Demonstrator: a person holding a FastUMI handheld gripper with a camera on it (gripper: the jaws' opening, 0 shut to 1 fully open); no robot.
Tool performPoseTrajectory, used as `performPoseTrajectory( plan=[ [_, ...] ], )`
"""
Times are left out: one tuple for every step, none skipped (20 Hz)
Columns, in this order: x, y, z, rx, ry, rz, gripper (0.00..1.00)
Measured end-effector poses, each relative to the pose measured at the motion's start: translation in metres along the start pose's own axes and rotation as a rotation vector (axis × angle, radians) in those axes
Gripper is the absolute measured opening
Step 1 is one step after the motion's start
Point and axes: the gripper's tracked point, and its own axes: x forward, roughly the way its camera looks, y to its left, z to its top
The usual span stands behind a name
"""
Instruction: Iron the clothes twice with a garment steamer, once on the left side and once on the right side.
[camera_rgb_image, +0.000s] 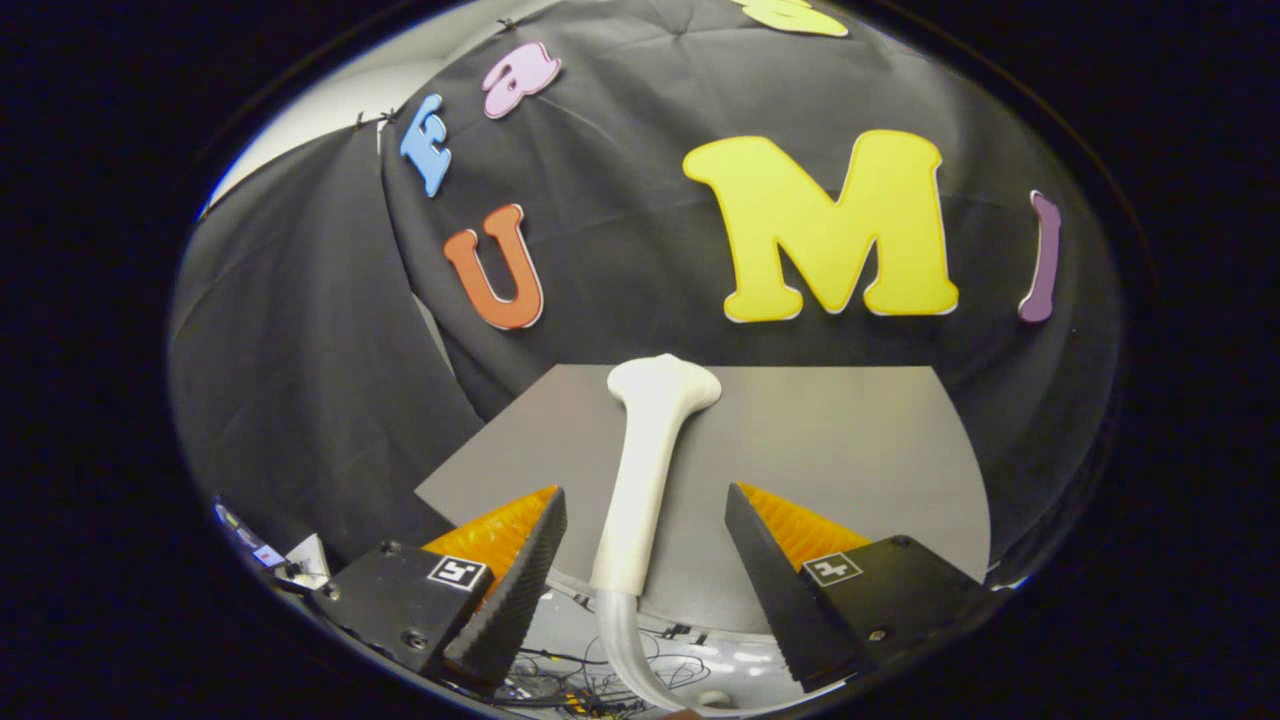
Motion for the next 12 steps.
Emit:
performPoseTrajectory(
  plan=[
    [0.01, -0.003, -0.002, 0.003, 0.028, -0.009, 0.99],
    [0.02, -0.006, -0.004, 0.005, 0.06, -0.021, 0.99],
    [0.03, -0.007, -0.005, 0.009, 0.089, -0.026, 0.99],
    [0.039, -0.007, -0.005, 0.016, 0.113, -0.027, 0.97],
    [0.046, -0.006, -0.006, 0.028, 0.133, -0.028, 0.96],
    [0.054, -0.006, -0.007, 0.038, 0.151, -0.035, 0.95],
    [0.06, -0.005, -0.007, 0.041, 0.161, -0.041, 0.91],
    [0.06, -0.002, -0.007, 0.036, 0.166, -0.05, 0.88],
    [0.069, -0.003, -0.006, 0.023, 0.168, -0.065, 0.86],
    [0.073, -0.005, -0.005, 0.002, 0.163, -0.083, 0.83],
    [0.077, -0.004, -0.004, -0.006, 0.155, -0.094, 0.8],
    [0.08, -0.001, -0.004, 0.003, 0.156, -0.097, 0.79]
  ],
)
